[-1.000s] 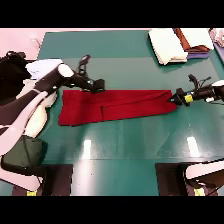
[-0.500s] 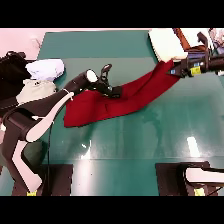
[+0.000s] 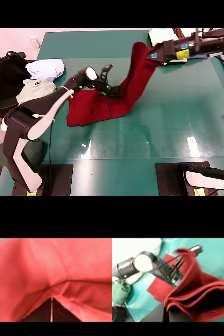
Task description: Fold the shirts.
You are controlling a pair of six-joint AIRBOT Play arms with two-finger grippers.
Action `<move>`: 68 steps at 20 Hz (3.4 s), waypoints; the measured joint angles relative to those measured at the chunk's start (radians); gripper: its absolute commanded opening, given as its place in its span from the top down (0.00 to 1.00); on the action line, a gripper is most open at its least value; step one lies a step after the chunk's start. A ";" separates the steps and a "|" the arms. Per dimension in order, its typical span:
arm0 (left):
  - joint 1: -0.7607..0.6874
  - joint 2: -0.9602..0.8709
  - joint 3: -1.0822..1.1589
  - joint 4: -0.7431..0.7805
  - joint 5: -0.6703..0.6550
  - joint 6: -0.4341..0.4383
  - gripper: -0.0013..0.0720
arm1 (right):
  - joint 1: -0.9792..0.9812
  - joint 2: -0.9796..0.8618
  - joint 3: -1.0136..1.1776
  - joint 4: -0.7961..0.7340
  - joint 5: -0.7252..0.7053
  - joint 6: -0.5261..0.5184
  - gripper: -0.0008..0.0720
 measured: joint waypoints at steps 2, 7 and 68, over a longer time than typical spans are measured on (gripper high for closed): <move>0.056 0.060 0.037 0.066 -0.062 0.000 0.95 | 0.077 -0.008 0.007 0.002 -0.045 0.002 0.97; 0.265 0.291 0.105 0.208 -0.159 -0.001 0.95 | 0.368 -0.104 0.014 0.004 -0.261 0.004 0.70; 0.347 0.502 0.125 0.178 -0.216 0.026 0.95 | -1.113 0.394 -0.902 -0.275 -0.653 0.136 0.97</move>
